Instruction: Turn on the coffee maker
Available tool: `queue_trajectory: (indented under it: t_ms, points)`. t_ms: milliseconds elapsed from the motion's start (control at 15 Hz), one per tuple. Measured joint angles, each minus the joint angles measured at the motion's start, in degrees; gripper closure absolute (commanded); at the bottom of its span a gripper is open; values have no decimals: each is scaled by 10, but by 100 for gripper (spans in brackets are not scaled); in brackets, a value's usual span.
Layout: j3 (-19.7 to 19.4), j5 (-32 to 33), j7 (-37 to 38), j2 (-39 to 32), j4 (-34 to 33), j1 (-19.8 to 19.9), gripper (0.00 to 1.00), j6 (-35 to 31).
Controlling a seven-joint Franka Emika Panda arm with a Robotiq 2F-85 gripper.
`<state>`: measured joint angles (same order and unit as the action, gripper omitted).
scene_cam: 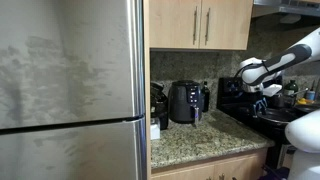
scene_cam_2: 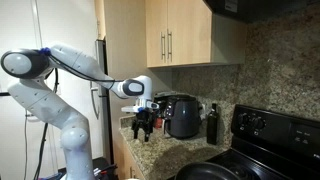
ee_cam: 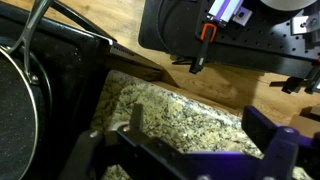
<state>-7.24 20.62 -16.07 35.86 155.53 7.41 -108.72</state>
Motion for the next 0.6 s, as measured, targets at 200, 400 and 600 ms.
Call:
queue_trajectory:
  t_ms: [200, 400, 600]
  points:
    - [0, 0, 0, 0, 0, 0, 0, 0]
    - [0, 14, -2, 0, 0, -2, 0, -16]
    - [-3, 34, -10, 0, 6, -7, 0, -117]
